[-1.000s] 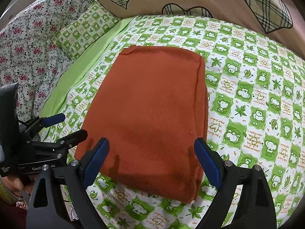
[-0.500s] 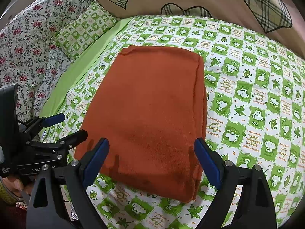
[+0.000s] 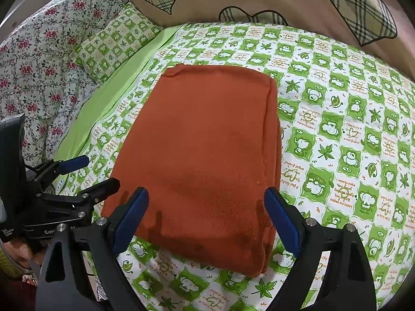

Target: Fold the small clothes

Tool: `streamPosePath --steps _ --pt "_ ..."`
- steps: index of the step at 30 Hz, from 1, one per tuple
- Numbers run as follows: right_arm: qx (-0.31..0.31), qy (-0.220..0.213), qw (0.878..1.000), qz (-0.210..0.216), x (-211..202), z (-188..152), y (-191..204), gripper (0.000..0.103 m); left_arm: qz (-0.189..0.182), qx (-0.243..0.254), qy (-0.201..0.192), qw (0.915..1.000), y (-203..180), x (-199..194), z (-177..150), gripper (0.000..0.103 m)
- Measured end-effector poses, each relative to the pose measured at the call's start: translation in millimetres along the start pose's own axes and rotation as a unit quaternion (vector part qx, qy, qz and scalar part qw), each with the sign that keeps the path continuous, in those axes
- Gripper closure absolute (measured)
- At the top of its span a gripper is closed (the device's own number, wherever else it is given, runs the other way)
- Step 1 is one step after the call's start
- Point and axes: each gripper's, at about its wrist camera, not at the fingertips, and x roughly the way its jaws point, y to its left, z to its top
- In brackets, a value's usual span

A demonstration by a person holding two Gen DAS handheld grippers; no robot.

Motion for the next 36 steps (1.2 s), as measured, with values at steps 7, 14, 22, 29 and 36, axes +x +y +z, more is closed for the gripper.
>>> streamPosePath --steps 7,14,22,29,36 --pt "0.002 -0.003 1.000 -0.002 -1.4 0.6 2.6 0.012 0.000 0.000 -0.003 1.0000 -0.4 -2.2 1.2 0.014" --pt "0.002 -0.004 1.000 -0.002 -1.8 0.6 2.6 0.012 0.000 -0.001 -0.003 1.0000 -1.4 -2.6 0.5 0.014" --pt "0.002 -0.004 1.000 -0.003 -1.7 0.2 2.8 0.012 0.000 -0.002 -0.006 1.0000 -1.5 -3.8 0.6 0.014" --pt "0.000 -0.004 1.000 -0.002 -1.8 0.9 2.3 0.012 -0.001 -0.001 -0.009 1.0000 -2.1 -5.2 0.3 0.014" --pt "0.003 -0.006 1.000 -0.005 -2.9 -1.2 5.6 0.012 -0.003 0.001 -0.010 0.9999 -1.7 -5.3 0.1 0.014"
